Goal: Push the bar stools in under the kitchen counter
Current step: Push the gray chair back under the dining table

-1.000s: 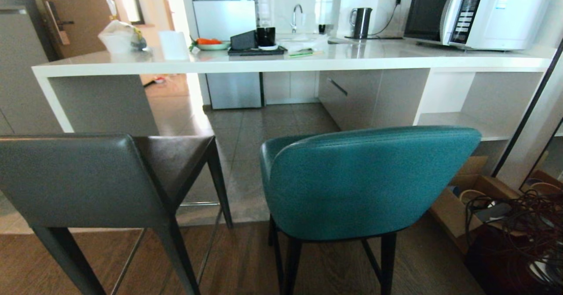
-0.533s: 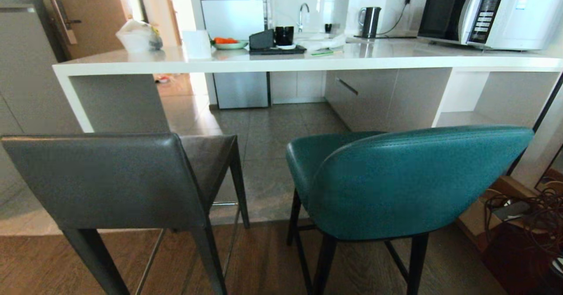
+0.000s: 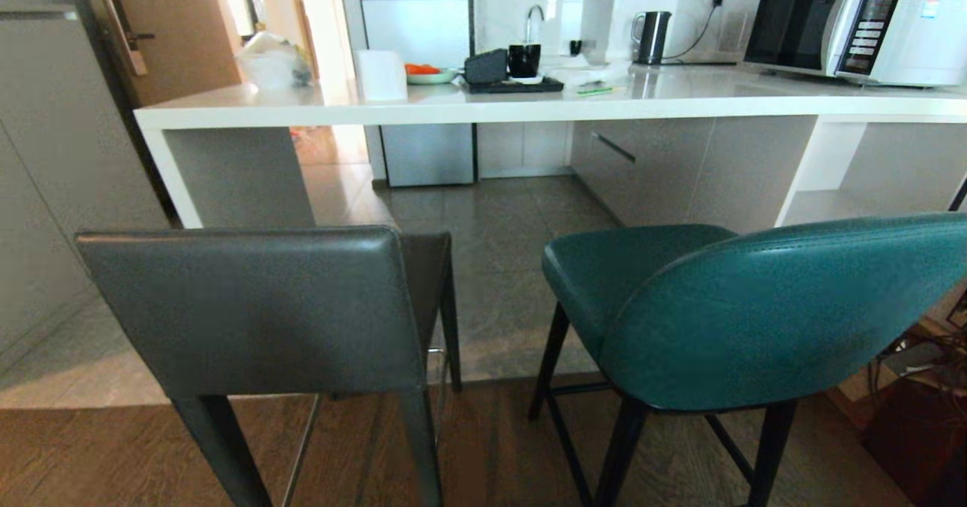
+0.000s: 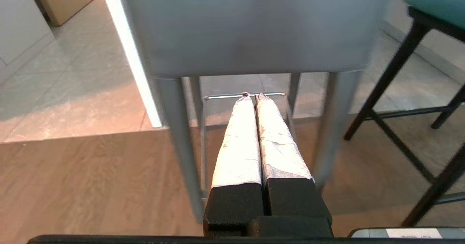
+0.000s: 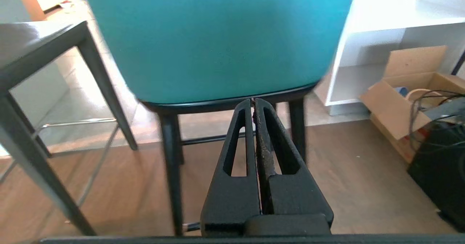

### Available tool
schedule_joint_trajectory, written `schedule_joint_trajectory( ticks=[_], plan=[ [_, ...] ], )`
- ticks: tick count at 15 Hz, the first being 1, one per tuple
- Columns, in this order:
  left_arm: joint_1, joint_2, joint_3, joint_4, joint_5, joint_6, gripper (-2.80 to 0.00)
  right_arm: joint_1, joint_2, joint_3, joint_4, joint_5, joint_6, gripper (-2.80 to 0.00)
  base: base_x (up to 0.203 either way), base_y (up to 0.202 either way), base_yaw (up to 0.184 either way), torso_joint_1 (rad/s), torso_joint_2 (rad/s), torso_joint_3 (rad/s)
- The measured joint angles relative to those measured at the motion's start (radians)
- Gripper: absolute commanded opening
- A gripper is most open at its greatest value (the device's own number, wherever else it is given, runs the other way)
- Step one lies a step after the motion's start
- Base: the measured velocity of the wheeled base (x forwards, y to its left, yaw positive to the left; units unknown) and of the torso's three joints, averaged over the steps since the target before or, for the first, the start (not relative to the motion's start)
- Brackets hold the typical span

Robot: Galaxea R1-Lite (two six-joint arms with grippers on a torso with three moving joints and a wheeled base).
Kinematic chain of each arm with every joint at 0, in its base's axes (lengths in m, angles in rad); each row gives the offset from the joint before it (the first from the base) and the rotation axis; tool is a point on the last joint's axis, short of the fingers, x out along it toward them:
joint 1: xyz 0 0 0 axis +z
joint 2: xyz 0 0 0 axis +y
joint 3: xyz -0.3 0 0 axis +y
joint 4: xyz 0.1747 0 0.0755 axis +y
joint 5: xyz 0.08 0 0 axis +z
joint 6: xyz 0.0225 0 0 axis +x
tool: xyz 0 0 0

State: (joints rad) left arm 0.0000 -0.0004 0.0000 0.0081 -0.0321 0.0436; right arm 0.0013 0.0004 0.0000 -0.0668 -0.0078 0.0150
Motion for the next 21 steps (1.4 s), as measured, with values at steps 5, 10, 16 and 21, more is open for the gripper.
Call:
schedule_joint_trajectory(
  ticks=[5, 10, 16, 21],
  plan=[
    [0.0, 0.0, 0.0, 0.0, 0.001, -0.001, -2.8, 0.0, 0.0, 0.0, 0.0, 0.0, 0.0, -2.8, 0.0, 0.198, -0.001, 0.004, 0.0, 0.003],
    [0.0, 0.0, 0.0, -0.001, 0.001, -0.001, -2.8, 0.0, 0.0, 0.0, 0.0, -0.001, 0.001, -2.8, 0.0, 0.197, -0.002, 0.003, 0.0, 0.003],
    [0.0, 0.0, 0.0, -0.001, 0.001, -0.001, -2.8, 0.0, 0.0, 0.0, 0.0, -0.008, 0.004, -2.8, 0.0, 0.196, -0.002, 0.002, 0.0, 0.002],
    [0.0, 0.0, 0.0, -0.001, 0.001, -0.001, -2.8, 0.0, 0.0, 0.0, 0.0, -0.009, 0.008, -2.8, 0.0, 0.195, -0.002, 0.003, 0.0, 0.002]
  ],
)
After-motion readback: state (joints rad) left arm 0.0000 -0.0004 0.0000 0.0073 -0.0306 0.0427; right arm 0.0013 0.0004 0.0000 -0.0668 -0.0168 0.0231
